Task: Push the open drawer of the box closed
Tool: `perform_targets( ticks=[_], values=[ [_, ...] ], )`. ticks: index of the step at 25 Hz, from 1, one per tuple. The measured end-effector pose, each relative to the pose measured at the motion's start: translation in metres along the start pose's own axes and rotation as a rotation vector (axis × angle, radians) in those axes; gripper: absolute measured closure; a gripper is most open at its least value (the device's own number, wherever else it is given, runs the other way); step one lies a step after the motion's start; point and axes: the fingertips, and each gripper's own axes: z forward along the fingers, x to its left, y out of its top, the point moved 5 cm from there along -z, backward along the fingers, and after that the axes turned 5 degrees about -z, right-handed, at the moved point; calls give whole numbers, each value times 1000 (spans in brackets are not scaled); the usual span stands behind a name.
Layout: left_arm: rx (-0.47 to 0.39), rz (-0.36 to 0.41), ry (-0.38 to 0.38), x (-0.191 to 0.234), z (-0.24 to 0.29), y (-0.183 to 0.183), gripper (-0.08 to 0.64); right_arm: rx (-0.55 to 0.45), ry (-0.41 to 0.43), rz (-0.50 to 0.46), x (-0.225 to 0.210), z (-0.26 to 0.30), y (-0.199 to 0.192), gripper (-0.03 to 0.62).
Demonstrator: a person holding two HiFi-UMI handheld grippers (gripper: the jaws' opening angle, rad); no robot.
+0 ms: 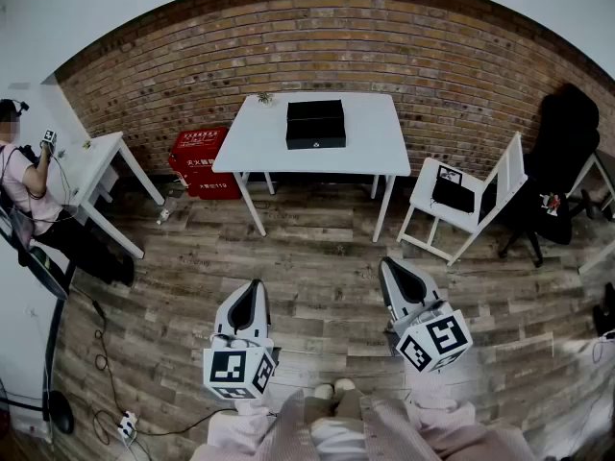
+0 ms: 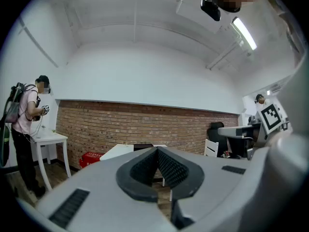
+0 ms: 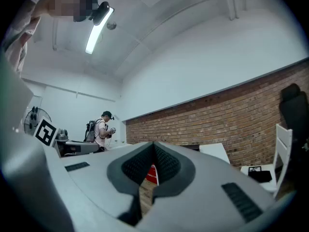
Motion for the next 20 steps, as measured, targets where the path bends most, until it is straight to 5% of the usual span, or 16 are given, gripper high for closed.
perform_targets(
  ticks=[20],
  values=[
    [3, 8, -31, -39, 30, -4, 565, -20, 9, 2, -35, -9, -4, 589]
  ],
)
